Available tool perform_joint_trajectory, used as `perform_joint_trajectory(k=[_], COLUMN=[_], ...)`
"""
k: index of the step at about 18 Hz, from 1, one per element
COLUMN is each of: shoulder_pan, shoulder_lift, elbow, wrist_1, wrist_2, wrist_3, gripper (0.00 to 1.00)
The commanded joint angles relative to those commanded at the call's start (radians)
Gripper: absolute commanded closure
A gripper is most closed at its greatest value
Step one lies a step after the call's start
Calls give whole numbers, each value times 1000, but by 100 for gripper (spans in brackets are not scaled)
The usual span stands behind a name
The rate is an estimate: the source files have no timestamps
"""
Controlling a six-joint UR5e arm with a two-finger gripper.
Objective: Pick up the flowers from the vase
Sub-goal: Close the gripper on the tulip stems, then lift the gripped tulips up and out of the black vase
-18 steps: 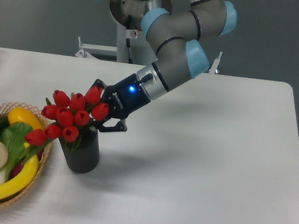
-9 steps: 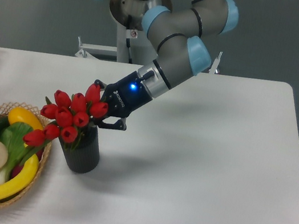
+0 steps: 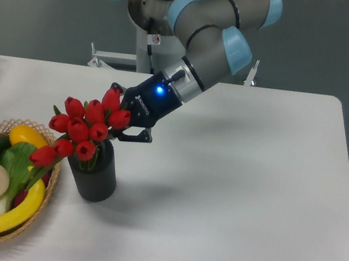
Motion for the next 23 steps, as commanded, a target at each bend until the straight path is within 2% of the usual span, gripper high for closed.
perform_joint_trajectory(k=[3,10,15,23], shoulder_pan=[8,37,83,104], shoulder_lift=[0,18,20,18], elbow=[41,68,138,184], wrist_1=[0,0,0,0], wrist_2=[-3,-28,-84,-88], wrist_3=[-59,-98,-230,-345], gripper=[94,94,94,94])
